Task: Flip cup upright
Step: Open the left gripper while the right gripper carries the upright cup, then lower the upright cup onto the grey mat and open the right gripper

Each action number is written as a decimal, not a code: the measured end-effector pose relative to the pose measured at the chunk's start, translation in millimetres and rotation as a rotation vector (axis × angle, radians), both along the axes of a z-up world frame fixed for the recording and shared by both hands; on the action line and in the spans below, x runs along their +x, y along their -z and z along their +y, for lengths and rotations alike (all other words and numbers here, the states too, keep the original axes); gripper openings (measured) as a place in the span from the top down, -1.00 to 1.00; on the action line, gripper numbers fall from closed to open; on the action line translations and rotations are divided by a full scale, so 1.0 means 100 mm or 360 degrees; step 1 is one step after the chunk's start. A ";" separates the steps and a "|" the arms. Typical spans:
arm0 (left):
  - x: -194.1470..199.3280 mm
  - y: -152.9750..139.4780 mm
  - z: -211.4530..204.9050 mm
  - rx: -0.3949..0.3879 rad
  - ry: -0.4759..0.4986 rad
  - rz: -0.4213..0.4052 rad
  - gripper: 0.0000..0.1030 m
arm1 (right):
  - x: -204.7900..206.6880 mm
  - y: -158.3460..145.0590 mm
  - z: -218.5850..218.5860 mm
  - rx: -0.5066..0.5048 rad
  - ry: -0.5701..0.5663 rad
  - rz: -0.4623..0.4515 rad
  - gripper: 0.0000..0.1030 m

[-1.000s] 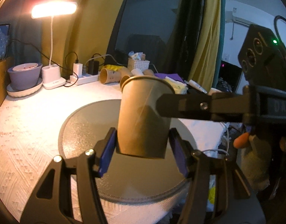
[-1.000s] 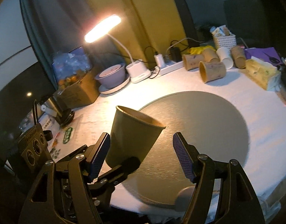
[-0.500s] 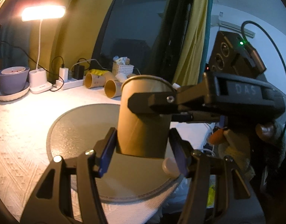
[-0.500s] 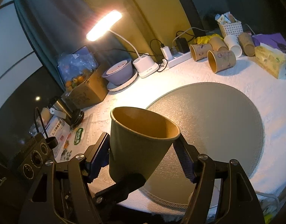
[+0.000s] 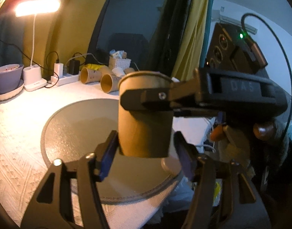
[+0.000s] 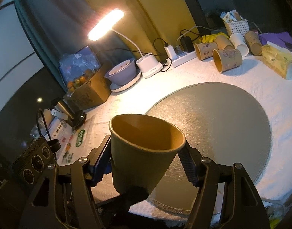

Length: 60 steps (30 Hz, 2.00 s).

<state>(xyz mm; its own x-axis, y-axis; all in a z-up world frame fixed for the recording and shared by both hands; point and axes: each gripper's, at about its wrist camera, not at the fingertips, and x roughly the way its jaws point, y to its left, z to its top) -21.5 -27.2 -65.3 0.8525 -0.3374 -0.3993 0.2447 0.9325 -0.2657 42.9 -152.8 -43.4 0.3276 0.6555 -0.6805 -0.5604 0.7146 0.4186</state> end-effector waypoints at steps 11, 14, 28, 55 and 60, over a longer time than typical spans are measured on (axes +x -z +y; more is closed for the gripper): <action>0.05 0.12 0.06 -0.0003 -0.0009 0.0125 -0.48 | 0.07 0.01 -0.04 -0.0100 0.0086 -0.0126 -0.37; 0.07 0.16 0.11 0.0000 -0.0039 0.0164 -0.48 | 0.11 0.02 -0.06 -0.0149 0.0117 -0.0177 -0.37; 0.29 0.21 0.47 -0.0048 -0.0231 0.0311 -0.48 | 0.40 0.30 -0.02 -0.0444 0.0163 -0.0399 -0.37; 0.46 0.28 0.61 -0.0113 -0.0288 0.0387 -0.48 | 0.40 0.50 0.19 -0.0686 0.0150 -0.0626 -0.37; 0.47 0.28 0.59 -0.0085 -0.0301 0.0398 -0.48 | 0.34 0.50 0.16 -0.0684 0.0155 -0.0611 -0.37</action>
<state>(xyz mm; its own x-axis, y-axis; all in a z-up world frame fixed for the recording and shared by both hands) 25.7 31.5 -93.7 0.7798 -0.2085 -0.5903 -0.0109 0.9383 -0.3457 77.4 -137.3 -93.6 0.6484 0.3012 -0.6992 -0.5379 0.8312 -0.1408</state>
